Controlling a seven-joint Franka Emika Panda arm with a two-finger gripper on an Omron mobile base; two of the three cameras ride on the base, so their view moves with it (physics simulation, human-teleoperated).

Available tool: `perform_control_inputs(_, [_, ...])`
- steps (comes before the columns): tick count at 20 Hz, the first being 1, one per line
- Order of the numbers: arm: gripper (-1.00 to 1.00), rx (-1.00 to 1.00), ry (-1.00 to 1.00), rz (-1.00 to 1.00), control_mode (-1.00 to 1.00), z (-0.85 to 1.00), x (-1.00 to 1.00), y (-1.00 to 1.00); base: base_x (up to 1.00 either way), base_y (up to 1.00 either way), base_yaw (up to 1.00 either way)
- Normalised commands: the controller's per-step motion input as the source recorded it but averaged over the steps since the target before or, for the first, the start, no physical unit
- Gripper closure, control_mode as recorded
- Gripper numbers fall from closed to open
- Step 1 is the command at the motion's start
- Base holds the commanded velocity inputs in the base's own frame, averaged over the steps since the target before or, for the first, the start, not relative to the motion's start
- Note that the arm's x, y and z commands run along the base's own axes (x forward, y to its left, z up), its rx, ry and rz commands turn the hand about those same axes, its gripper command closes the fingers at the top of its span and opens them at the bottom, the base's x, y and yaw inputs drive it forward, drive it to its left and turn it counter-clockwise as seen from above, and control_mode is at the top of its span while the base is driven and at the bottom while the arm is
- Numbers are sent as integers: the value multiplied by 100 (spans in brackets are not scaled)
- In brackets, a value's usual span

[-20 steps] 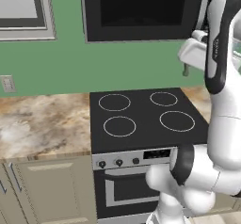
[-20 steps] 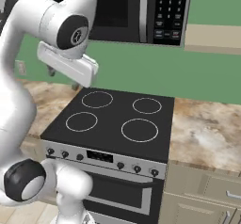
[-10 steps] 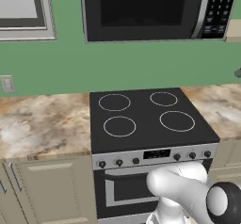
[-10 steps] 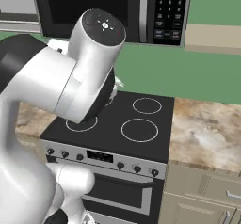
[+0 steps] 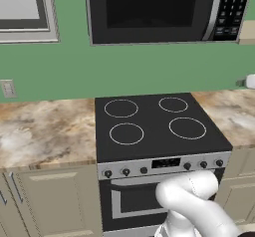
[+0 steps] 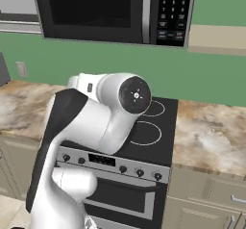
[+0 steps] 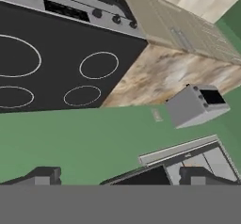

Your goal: Transport the fish from the fridge to the microwave and turn on the microwave.

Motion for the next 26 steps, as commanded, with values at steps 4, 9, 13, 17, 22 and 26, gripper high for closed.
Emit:
perform_control_inputs(4, [-100,16,0,0,-100,-3,81,-41,0,0,0])
perform_control_inputs(9, [-100,39,20,0,-100,1,64,-77,0,0,0])
perform_control_inputs(13, [-100,64,41,0,-100,0,54,-94,0,0,0])
perform_control_inputs(17, [-100,58,31,0,-100,4,56,-78,0,0,0])
perform_control_inputs(22, [-100,41,21,-1,-100,27,54,-49,0,0,0])
perform_control_inputs(26, [100,25,12,-12,-100,1,41,0,0,0,0])
